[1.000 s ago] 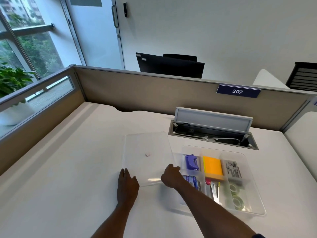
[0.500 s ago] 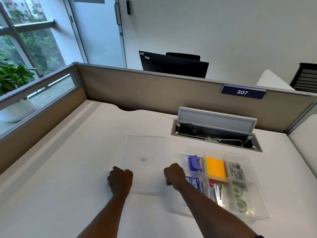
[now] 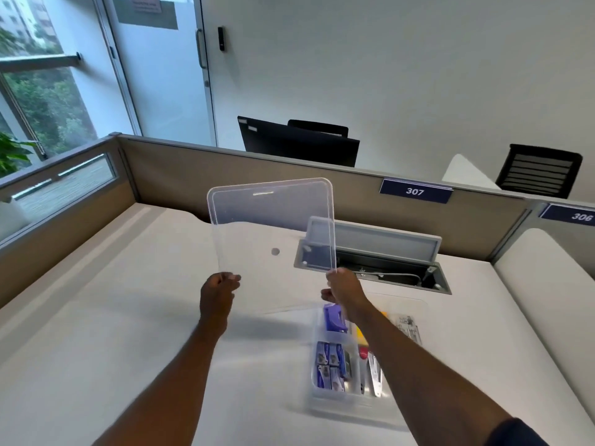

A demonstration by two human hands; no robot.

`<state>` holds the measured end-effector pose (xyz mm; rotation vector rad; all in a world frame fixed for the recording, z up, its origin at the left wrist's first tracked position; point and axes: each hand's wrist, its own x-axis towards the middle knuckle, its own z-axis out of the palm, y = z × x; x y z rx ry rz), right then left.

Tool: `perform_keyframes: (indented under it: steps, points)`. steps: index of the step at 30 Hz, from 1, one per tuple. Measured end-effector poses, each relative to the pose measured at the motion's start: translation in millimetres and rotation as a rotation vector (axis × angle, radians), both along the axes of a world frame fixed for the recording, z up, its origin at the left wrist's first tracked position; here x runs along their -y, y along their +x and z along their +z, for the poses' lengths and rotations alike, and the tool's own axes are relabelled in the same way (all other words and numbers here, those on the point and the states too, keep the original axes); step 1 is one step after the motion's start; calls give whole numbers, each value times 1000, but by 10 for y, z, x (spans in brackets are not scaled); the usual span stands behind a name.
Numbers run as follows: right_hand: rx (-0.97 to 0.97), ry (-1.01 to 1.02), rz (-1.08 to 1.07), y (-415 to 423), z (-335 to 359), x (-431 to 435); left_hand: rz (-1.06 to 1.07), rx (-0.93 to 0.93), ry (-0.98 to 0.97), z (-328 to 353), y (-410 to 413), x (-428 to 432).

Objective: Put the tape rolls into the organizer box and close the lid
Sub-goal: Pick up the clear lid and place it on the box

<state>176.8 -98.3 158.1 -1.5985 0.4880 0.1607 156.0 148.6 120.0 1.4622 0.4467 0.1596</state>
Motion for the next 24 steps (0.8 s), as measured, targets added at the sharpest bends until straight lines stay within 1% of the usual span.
perform_keyframes:
  steps: [2,6,9,12,15,18,20,22,24]
  points:
    - [21,85,-49,-22,69,203,-56,82,61,151,94,93]
    - [22,214,-139,-10,122,582,-24,214,341,408,216,323]
    - [40,464,-170,-44,158,798,3,340,511,594,204,614]
    - [80,720,-173,-104,199,1015,11,485,694,628,151,864]
    - [120,860,-165,-146,229,1276,-105,620,909,594,66,1058]
    - [84,867,-153,-183,257,1541,-301,711,1135,517,-64,1250]
    - [3,790,-135,-233,282,1660,-370,710,1193,410,-158,1347]
    - [-54,688,-118,-313,303,1742,-427,642,1156,308,-234,1400]
    - [-103,606,-81,-393,275,1824,-537,473,1057,202,-253,1400]
